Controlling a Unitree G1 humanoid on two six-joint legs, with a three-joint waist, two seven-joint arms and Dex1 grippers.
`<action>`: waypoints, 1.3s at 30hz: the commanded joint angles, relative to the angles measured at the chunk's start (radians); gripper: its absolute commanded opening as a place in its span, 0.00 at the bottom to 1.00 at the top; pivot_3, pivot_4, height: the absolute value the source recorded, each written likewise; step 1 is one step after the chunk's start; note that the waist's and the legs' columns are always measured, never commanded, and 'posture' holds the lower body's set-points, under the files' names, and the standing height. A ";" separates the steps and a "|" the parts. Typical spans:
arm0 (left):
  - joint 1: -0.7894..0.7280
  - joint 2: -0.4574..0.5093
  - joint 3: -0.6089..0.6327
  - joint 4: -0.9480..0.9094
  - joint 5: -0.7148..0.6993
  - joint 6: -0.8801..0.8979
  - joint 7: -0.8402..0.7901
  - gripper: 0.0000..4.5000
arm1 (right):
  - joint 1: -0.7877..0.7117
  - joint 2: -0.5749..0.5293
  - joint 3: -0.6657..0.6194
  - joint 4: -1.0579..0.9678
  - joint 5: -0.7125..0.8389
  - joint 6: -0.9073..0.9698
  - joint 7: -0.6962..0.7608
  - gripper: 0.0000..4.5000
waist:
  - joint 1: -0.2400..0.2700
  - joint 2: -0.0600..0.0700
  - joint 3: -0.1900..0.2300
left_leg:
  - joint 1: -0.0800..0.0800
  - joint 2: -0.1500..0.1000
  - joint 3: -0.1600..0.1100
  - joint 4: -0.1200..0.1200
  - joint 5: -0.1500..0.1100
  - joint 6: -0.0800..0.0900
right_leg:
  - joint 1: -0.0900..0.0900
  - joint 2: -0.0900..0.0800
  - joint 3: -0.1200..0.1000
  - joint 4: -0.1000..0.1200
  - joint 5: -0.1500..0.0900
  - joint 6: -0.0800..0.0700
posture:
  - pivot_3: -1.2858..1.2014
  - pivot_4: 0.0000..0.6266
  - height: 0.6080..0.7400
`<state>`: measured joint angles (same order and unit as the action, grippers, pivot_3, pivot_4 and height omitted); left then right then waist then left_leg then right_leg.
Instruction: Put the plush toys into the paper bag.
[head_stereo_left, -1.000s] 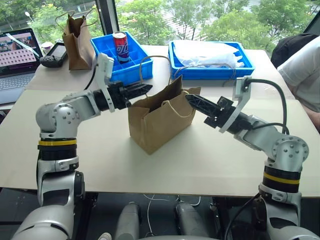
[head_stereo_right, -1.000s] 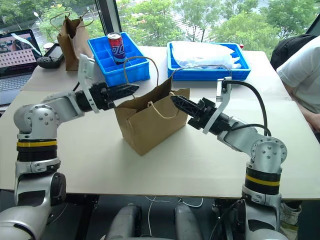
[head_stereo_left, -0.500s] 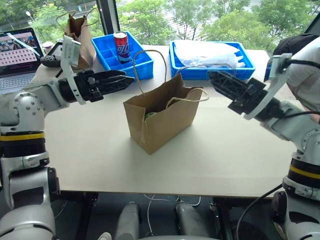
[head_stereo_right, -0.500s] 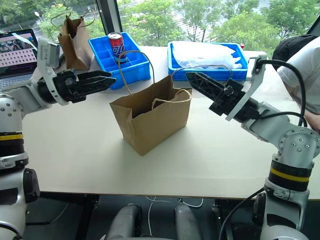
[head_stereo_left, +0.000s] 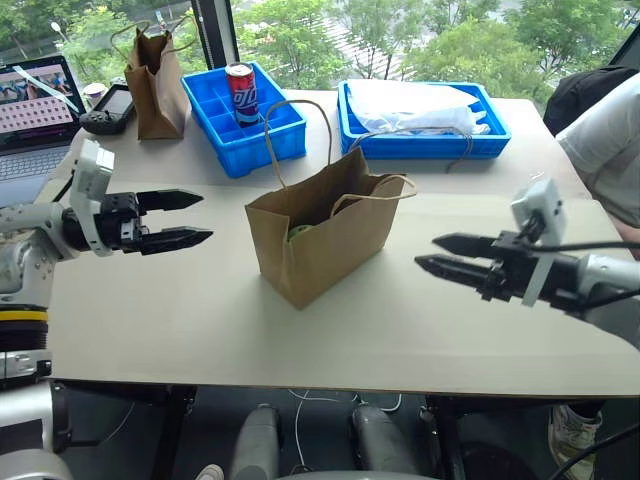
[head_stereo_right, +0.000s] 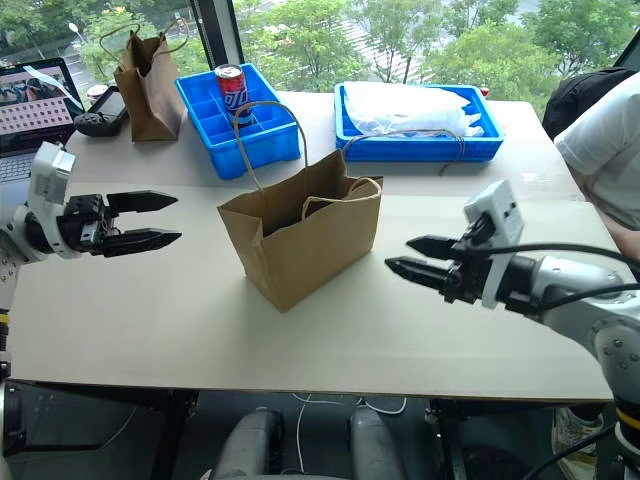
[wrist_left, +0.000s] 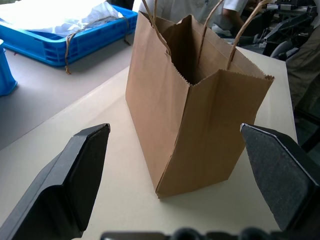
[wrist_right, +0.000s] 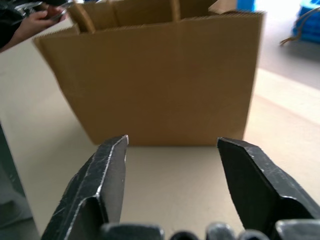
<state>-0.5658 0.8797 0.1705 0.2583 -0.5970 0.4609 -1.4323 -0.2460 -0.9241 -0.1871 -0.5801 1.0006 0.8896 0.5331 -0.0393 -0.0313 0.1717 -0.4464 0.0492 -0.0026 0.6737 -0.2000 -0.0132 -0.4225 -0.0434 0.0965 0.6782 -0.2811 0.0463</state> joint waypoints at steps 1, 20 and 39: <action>0.012 -0.044 -0.020 -0.099 0.001 0.029 0.072 1.00 | -0.043 0.082 0.135 -0.042 -0.192 -0.124 -0.039 0.31 | 0.000 0.000 0.000 | 0.000 0.000 0.000 0.001 0.000 0.000 | 0.000 0.000 0.000 0.000 0.000 0.000 | 0.52 0.24 0.65; 0.017 -0.150 -0.069 -0.314 -0.089 0.220 0.185 1.00 | -0.219 0.497 0.398 0.103 -0.556 -0.278 -0.100 0.00 | -0.001 0.000 0.000 | -0.001 -0.001 -0.001 0.003 0.000 0.000 | -0.001 0.000 0.000 0.003 0.000 0.000 | 0.52 0.24 0.65; 0.020 -0.247 -0.123 -0.364 -0.089 0.245 0.306 0.85 | -0.219 0.616 0.412 0.165 -0.654 -0.296 -0.082 0.00 | -0.003 0.000 0.000 | 0.000 -0.001 -0.001 0.003 0.000 0.000 | 0.000 0.000 0.000 0.004 0.000 0.000 | 0.52 0.24 0.65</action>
<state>-0.5434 0.6369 0.0421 -0.0714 -0.6718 0.7019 -1.1373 -0.4607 -0.3170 0.2380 -0.3977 0.3543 0.6272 0.4487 -0.0419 -0.0317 0.1718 -0.4463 0.0487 -0.0037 0.6765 -0.2000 -0.0133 -0.4228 -0.0430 0.0960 0.6823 -0.2809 0.0461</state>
